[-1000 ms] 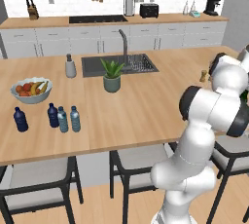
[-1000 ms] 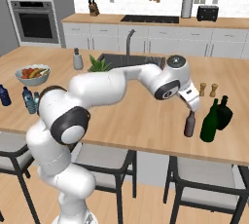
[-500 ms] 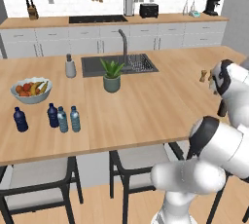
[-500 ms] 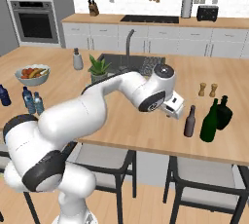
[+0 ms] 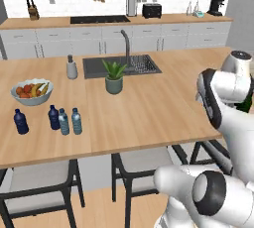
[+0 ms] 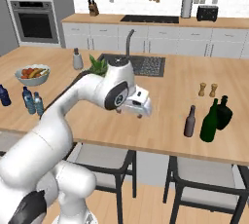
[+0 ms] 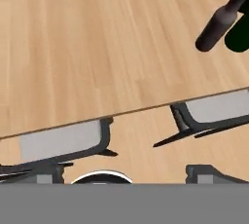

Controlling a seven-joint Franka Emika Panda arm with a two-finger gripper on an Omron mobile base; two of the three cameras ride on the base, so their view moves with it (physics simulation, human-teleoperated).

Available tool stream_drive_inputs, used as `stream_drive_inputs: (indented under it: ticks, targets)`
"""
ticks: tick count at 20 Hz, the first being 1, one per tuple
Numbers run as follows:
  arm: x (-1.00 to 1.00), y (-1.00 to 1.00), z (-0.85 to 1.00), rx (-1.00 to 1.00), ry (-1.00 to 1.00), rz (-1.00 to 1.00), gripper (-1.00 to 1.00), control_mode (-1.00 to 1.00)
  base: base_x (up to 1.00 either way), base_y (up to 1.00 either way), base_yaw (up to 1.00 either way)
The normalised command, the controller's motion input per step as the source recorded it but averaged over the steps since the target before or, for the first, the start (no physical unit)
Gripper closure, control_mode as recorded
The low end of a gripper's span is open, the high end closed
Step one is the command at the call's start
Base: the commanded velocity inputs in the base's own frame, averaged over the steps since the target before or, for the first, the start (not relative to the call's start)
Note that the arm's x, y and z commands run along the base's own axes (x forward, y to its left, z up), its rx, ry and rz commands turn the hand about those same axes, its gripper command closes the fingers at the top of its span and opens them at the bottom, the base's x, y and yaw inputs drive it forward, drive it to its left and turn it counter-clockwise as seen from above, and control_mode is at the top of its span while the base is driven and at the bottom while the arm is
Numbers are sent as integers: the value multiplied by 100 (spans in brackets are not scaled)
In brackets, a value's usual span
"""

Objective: Move the plastic bottles in the middle to the plastics group, and the glass bottles in the middle to the glass group.

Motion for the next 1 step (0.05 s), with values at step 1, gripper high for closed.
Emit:
stream_drive_inputs:
  ticks: [1]
  targets:
    - [-71, 88, 13, -13, 4, 11, -100, -100, 0, 0, 0]
